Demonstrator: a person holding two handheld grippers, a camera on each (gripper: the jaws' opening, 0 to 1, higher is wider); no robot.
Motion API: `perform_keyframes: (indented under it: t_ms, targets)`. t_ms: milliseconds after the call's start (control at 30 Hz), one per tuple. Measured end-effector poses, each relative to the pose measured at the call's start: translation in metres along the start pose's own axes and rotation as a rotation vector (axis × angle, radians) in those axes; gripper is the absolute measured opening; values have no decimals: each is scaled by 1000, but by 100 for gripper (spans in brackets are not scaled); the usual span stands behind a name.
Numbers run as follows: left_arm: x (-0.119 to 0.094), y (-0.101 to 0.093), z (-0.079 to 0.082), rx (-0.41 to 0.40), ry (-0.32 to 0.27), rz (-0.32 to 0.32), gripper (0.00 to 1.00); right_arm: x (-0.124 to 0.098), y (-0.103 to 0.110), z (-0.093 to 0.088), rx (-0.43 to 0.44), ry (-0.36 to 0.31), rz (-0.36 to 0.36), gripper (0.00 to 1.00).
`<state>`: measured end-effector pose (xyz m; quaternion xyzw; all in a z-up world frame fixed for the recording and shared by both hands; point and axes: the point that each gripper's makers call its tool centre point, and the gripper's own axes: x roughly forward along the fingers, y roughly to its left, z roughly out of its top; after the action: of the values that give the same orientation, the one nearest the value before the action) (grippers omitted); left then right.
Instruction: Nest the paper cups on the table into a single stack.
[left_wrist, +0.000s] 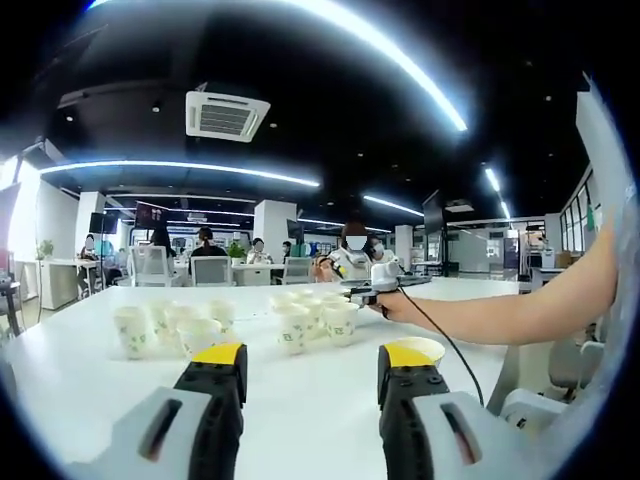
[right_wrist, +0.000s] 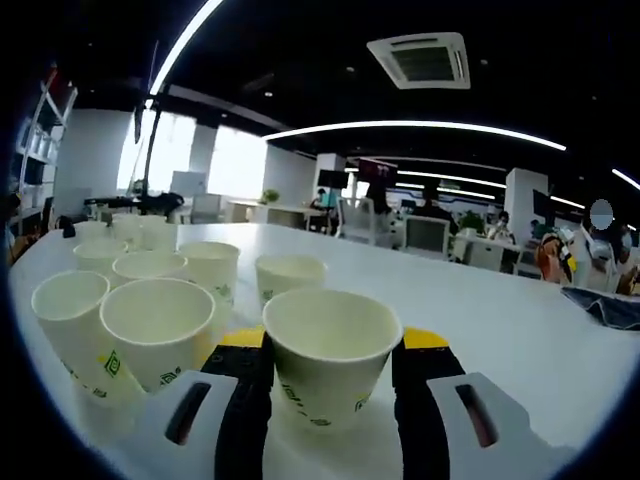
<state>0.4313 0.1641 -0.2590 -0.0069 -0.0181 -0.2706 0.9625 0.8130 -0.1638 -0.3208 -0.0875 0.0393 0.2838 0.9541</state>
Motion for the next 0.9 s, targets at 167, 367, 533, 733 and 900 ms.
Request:
perform_keyframes:
  t_ms: [167,367,533,733,900]
  targets:
    - [0,1,-1,-2,0,3,56,-7,-1,3,-17,-1,-7,49]
    - [0,1,-2,-1,3,1,56,-20,-4,14,-27,-18,-19,49]
    - [-1,3,-1,2,-2,7,56,-30,-2,25,-31,-34,-20,49]
    - [-2,5,-1,4,-2,13,56,-50,9,42,-28,-71,-9,49]
    - [-1,3,-1,4,-2,12,56,-62,13,53,-39,-92,-7,49]
